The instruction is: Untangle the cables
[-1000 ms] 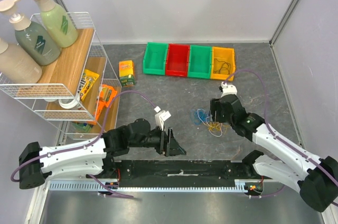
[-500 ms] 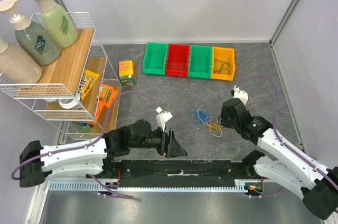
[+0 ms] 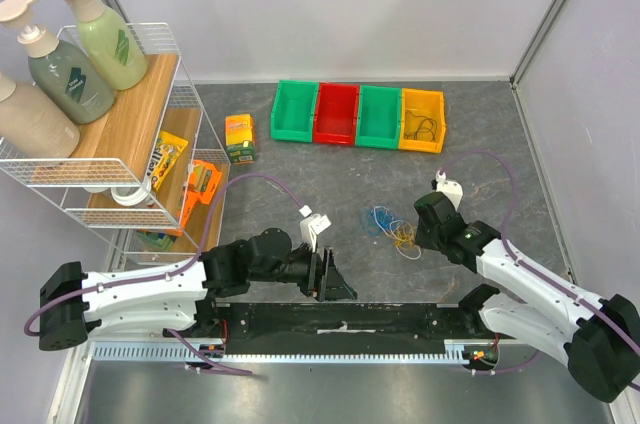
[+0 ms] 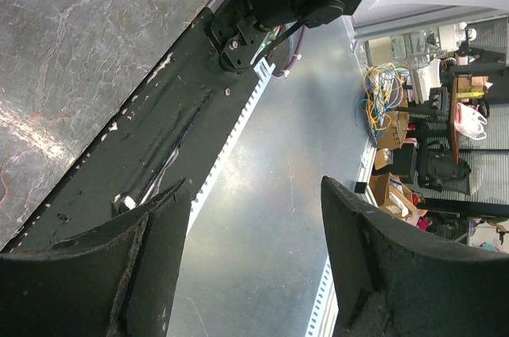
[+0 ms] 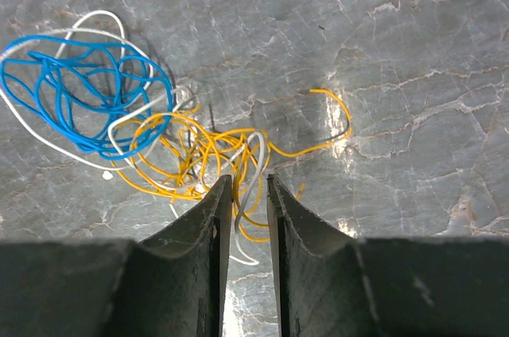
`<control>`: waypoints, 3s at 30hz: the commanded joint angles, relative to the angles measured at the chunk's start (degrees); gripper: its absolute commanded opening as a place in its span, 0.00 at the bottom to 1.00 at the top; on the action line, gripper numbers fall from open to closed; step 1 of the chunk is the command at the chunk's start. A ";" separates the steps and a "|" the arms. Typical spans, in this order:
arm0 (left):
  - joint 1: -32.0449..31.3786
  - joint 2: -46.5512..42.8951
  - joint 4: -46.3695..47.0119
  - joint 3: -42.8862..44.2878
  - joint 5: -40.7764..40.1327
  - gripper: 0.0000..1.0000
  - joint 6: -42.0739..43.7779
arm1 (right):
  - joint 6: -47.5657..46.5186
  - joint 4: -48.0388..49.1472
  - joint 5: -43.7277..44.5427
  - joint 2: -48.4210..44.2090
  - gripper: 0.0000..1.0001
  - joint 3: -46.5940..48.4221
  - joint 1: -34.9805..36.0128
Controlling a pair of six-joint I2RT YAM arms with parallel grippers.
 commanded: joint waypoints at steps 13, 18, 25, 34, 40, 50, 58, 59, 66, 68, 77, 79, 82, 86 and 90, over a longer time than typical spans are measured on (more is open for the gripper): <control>-0.87 -0.98 2.22 1.88 -0.66 0.72 -0.89 | -1.65 6.09 3.49 1.77 0.35 1.64 0.02; -0.96 -1.43 1.34 2.05 -1.72 0.72 -0.36 | -2.53 6.79 3.94 2.73 0.38 1.99 0.02; -1.04 0.86 2.30 2.76 -0.05 0.72 0.08 | -3.58 7.06 4.81 2.21 0.22 1.99 -0.07; -0.96 2.44 1.08 3.72 -0.40 0.72 1.22 | -8.76 6.61 7.27 2.47 0.00 5.67 0.02; -1.13 3.76 0.81 4.60 -0.58 0.73 1.57 | -17.02 6.09 4.29 -1.47 0.00 14.09 0.02; -0.96 4.90 -1.12 7.50 -1.55 0.73 3.68 | -28.10 1.17 0.87 -1.31 0.00 52.47 0.02; -1.13 3.24 -1.12 6.45 -1.80 0.73 2.89 | -26.09 7.48 -12.47 -0.60 0.00 71.60 0.02; -1.04 2.54 -1.12 6.01 -2.15 0.73 2.80 | -25.13 8.19 -14.85 -0.52 0.00 71.07 0.02; -1.04 -0.90 -5.33 6.53 -3.48 0.73 4.20 | -15.22 13.18 -41.29 4.23 0.00 54.50 -0.07; -1.04 -2.82 -7.09 7.50 -4.35 0.73 5.87 | -7.05 22.04 -49.20 4.23 0.00 43.88 0.28; -0.96 -18.12 -7.72 7.41 -9.97 0.71 11.59 | -6.66 23.93 -41.77 2.04 0.00 18.00 12.67; -1.04 -19.44 -7.72 6.98 -13.04 0.73 11.24 | -6.14 24.72 -42.12 1.16 0.00 16.41 12.76; -1.04 -19.80 -6.75 6.10 -17.44 0.75 10.71 | -2.55 26.03 -40.54 -0.86 0.00 15.70 12.76; -1.04 -16.82 -2.63 5.92 -21.57 0.75 13.69 | 5.19 33.39 -44.55 -1.05 0.00 15.70 12.76; -1.04 -13.65 -3.75 9.69 -26.66 0.72 18.09 | 6.88 36.06 -49.06 -0.34 0.00 17.63 12.76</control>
